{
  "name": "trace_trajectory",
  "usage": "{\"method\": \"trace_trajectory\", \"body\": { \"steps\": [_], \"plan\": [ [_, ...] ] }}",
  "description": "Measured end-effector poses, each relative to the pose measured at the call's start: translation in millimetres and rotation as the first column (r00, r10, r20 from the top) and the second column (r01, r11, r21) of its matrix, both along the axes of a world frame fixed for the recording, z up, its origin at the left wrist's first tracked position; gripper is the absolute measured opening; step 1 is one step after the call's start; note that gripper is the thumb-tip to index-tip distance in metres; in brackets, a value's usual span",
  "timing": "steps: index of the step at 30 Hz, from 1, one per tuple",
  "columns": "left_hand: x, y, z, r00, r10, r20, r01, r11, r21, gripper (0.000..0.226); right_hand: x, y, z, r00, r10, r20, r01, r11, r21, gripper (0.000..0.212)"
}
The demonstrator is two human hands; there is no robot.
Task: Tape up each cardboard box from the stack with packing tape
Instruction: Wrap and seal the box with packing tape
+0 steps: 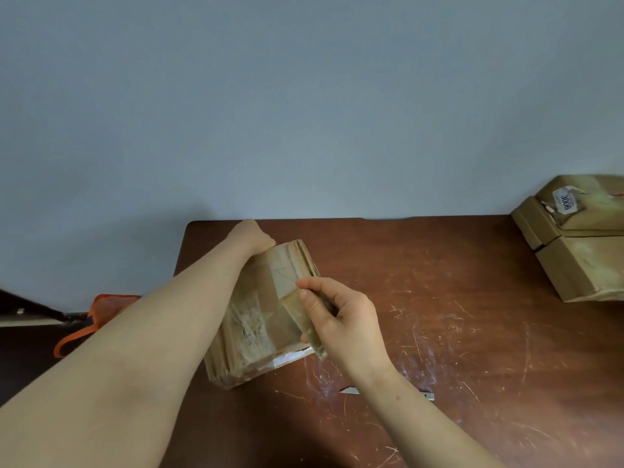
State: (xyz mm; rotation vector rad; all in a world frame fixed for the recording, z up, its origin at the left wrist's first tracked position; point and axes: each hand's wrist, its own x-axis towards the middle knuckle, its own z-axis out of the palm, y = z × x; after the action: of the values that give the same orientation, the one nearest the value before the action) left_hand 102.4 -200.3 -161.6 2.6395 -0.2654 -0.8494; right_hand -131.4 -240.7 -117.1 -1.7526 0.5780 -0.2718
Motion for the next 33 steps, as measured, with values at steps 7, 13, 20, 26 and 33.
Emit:
{"method": "trace_trajectory", "body": {
  "steps": [7, 13, 20, 26, 33],
  "plan": [
    [-14.1, 12.7, -4.0, 0.912, -0.031, 0.41, 0.08, 0.992, -0.103, 0.029, -3.0, 1.9, 7.2, 0.999, 0.01, 0.044, -0.017, 0.989, 0.149, 0.018],
    [-40.5, 10.0, -6.9, 0.894, -0.382, 0.234, 0.374, 0.924, 0.079, 0.066, -0.5, 4.5, 4.6, 0.999, 0.017, 0.049, -0.021, 0.997, 0.08, 0.019],
    [-39.2, 3.2, -4.1, 0.856, -0.473, 0.211, 0.438, 0.878, 0.193, 0.077, 0.9, 2.9, 1.9, 0.997, 0.016, 0.079, -0.021, 0.998, 0.064, 0.02],
    [-43.3, 8.1, -14.4, 0.839, -0.469, 0.275, 0.43, 0.882, 0.191, 0.07, 4.5, 1.2, 5.6, 0.997, 0.041, 0.063, -0.044, 0.998, 0.039, 0.021],
    [-76.0, 42.5, -8.3, 0.799, -0.396, 0.453, 0.483, 0.871, -0.092, 0.052, 5.2, -0.6, 3.7, 0.994, 0.082, 0.072, -0.084, 0.996, 0.037, 0.017]
  ]
}}
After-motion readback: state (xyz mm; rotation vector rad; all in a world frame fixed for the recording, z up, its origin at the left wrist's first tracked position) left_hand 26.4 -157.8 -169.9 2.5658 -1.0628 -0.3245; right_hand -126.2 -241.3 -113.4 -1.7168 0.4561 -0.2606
